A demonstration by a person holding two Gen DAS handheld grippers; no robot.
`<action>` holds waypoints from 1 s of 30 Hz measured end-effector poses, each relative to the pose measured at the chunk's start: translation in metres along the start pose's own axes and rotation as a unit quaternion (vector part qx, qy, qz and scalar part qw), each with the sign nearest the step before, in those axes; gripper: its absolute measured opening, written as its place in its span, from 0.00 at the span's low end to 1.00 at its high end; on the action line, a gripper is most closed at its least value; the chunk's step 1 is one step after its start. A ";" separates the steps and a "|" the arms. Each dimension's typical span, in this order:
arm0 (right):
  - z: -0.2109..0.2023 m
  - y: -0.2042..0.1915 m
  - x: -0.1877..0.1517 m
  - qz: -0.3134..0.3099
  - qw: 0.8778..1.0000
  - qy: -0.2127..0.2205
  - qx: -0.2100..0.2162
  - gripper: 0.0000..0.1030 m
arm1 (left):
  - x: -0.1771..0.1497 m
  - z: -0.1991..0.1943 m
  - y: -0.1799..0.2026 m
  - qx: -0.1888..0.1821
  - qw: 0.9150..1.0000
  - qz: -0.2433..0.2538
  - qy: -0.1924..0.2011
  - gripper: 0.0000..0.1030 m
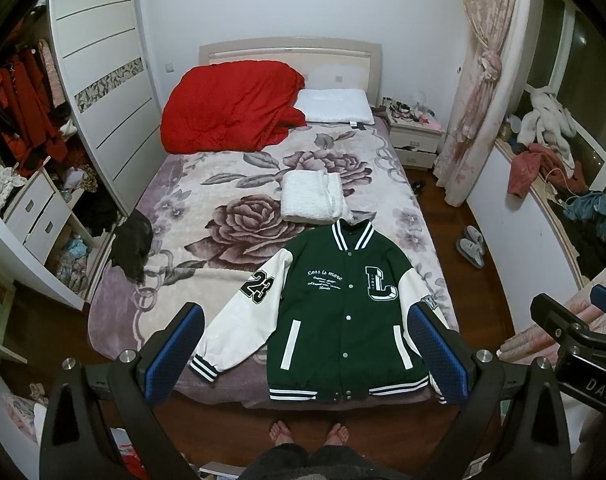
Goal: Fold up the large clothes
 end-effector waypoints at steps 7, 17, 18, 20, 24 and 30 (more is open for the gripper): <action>-0.016 -0.008 0.019 0.000 1.000 0.006 0.000 1.00 | 0.010 -0.004 0.000 0.000 1.000 -0.001 0.005 1.00; -0.024 -0.011 0.022 0.000 1.000 0.010 0.002 1.00 | 0.012 -0.008 -0.008 -0.001 1.000 -0.003 0.010 1.00; -0.025 -0.013 0.024 0.000 1.000 0.010 0.001 1.00 | 0.015 -0.009 -0.009 -0.002 1.000 -0.003 0.011 1.00; -0.022 -0.009 0.017 0.000 1.000 0.010 0.003 1.00 | 0.010 -0.008 -0.008 -0.001 1.000 -0.003 0.011 1.00; -0.024 -0.019 0.028 0.000 1.000 0.009 0.005 1.00 | 0.007 -0.006 -0.007 -0.002 1.000 -0.002 0.012 1.00; 0.016 -0.028 0.059 0.028 0.998 -0.009 0.048 1.00 | 0.022 0.014 -0.010 0.026 0.999 0.006 0.033 1.00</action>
Point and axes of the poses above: each gripper's, at about its wrist camera, not at the fingertips, and z roughly the way its jaws point, y to its right, x to its top, the point moved 3 cm from there along z, roughly the way its jaws point, and after that the axes turned 14 degrees about -y, right-handed, at the moved point
